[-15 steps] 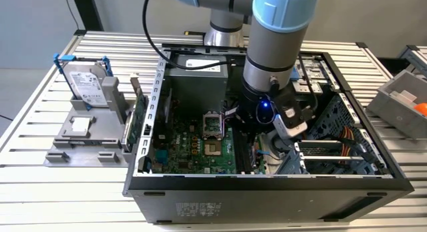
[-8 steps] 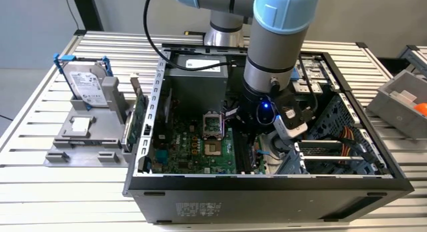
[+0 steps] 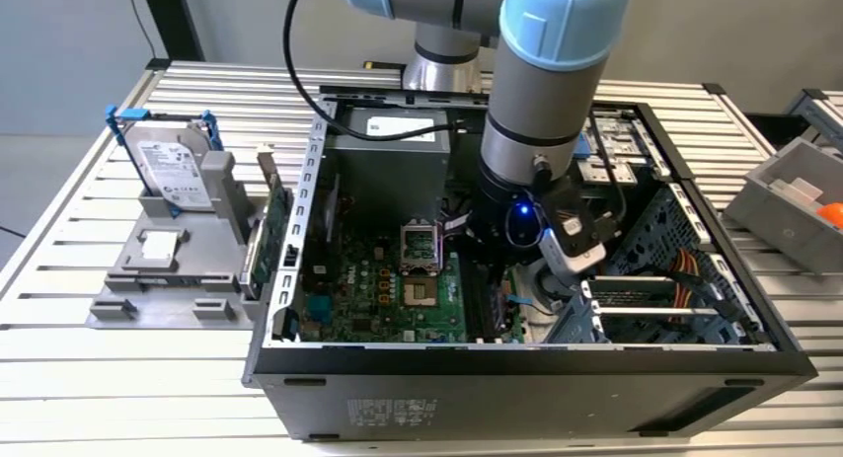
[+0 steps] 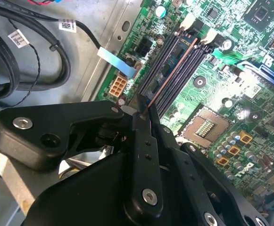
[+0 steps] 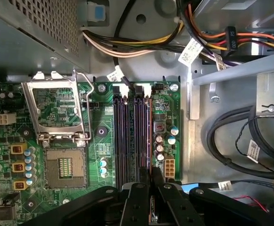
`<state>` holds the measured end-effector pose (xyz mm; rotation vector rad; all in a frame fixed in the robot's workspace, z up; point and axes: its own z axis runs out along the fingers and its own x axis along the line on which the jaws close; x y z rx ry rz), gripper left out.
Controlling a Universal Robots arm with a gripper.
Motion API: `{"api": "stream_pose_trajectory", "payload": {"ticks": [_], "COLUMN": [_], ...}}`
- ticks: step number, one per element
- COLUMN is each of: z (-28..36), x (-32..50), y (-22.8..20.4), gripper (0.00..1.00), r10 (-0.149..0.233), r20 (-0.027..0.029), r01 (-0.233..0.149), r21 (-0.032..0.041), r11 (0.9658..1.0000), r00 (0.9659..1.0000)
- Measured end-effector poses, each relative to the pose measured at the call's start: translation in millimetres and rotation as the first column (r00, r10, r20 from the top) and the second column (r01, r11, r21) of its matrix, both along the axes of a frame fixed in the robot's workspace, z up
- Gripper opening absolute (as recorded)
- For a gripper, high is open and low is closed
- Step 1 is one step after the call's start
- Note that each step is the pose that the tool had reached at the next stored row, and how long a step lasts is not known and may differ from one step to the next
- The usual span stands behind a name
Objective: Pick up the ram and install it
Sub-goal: 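Insert the ram into the slot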
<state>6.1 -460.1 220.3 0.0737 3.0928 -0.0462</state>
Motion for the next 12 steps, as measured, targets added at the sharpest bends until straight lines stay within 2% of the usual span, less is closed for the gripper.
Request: {"api": "stream_pose_trajectory", "payload": {"ticks": [3, 9, 12], "z": [-3.0, -3.4, -3.5], "x": [0.0, 0.3, 3.1], "y": [0.0, 0.1, 0.2], "gripper": [0.0, 0.0, 0.0], "r10": [0.0, -0.001, -0.001], "r20": [-0.0008, -0.0011, -0.0012], "r01": [0.0, 0.001, 0.001], "r21": [-0.0009, -0.0016, -0.0014], "r11": [1.0, 1.0, 1.0], "r00": [1.0, 1.0, 1.0]}}
